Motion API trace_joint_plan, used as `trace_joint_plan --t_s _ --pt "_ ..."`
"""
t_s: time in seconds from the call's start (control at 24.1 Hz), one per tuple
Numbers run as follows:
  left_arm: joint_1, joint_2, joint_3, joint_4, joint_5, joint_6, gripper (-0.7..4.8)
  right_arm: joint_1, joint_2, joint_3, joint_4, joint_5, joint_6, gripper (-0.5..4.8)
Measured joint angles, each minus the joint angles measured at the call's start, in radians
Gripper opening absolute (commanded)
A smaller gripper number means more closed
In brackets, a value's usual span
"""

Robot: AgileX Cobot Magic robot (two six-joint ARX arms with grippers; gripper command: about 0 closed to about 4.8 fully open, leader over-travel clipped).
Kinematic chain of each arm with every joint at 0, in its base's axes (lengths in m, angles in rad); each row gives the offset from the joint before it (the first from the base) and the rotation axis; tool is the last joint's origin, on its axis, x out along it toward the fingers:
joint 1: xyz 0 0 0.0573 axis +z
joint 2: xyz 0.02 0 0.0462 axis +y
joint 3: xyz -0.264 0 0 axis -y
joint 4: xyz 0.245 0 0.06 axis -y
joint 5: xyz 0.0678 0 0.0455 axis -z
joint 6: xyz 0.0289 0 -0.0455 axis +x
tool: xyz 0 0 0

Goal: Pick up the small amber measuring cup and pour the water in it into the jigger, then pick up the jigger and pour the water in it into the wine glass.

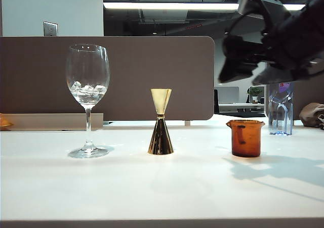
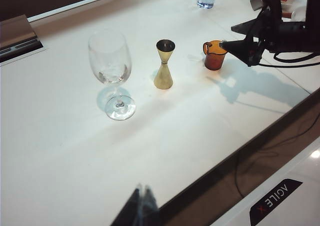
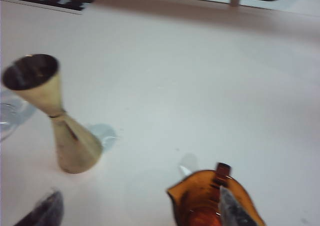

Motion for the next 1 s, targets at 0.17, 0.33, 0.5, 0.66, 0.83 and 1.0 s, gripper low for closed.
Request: trace_joint_plan --t_s 0.17,0.33,0.5,0.66,0.83,1.0 --pt "0.000 0.000 0.000 0.000 0.000 0.000 -0.02 0.072 0.024 0.000 0.072 0.048 -0.001 3.87" --pt "0.000 0.000 0.000 0.000 0.000 0.000 -0.02 0.104 0.136 0.072 0.122 0.069 -0.002 3.88" --pt "0.000 0.000 0.000 0.000 0.000 0.000 -0.02 0.155 0.279 0.166 0.121 0.078 -0.002 3.88" --pt "0.000 0.001 0.000 0.000 0.004 0.000 -0.02 0.187 0.438 0.282 0.126 0.075 -0.002 3.88" --pt "0.000 0.000 0.000 0.000 0.002 0.000 -0.02 0.204 0.577 0.369 0.117 0.063 -0.001 3.88" --pt "0.000 -0.001 0.000 0.000 0.000 0.000 -0.02 0.205 0.624 0.410 0.125 0.059 0.000 3.88"
